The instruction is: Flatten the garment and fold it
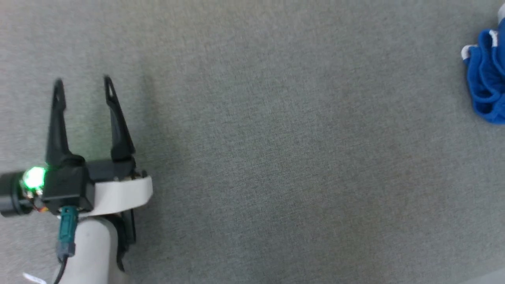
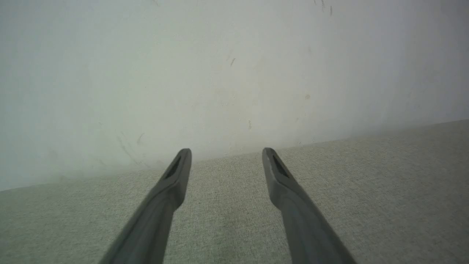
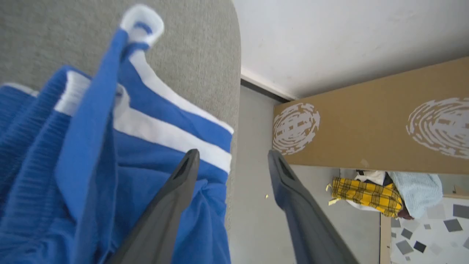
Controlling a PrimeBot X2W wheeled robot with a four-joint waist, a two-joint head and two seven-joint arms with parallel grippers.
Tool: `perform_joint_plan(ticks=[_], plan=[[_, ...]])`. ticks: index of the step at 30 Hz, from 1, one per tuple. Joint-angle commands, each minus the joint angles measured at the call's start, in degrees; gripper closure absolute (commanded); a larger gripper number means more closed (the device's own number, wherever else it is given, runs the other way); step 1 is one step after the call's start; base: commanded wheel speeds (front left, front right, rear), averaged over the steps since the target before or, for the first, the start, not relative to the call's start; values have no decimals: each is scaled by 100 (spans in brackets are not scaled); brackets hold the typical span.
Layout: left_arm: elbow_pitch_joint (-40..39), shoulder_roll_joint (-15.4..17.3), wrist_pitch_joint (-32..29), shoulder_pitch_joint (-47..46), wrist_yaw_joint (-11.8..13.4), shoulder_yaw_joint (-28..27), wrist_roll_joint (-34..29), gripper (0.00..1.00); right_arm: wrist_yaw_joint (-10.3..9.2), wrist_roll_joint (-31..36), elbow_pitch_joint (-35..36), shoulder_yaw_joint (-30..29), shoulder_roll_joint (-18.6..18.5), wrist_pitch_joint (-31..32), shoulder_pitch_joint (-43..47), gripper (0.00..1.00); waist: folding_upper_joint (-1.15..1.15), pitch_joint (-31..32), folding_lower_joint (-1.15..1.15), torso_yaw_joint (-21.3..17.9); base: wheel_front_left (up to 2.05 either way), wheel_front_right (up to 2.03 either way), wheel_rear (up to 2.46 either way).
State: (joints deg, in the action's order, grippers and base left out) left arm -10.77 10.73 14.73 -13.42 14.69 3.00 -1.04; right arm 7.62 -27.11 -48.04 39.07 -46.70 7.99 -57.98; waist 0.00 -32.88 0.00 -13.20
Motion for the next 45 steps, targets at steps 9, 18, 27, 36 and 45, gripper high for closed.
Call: perform_joint_plan(ticks=[9,18,27,36,45], plan=[[365,-185,27,739,43,-64,316,0,-13,604,167,-1246,548,-2119,17,0,0,1684,0,439,0,0,0],[524,-334,27,1136,-121,-206,450,0,-13,1489,2519,-3279,1899,-2297,1508,0,0,2333,0,878,0,0,0],[637,-475,27,1313,-288,-189,418,0,-13,2043,4330,-4030,3390,-2298,3582,0,0,2606,0,1194,0,0,0],[944,-559,27,1443,-497,-184,417,0,-13,1924,4310,-4166,4110,-2299,4989,0,0,2770,0,1312,0,0,0],[1008,-567,-9,1425,-560,-174,402,100,-1,1959,4363,-4237,4217,-2265,5246,100,0,2817,0,1319,0,0,0]])
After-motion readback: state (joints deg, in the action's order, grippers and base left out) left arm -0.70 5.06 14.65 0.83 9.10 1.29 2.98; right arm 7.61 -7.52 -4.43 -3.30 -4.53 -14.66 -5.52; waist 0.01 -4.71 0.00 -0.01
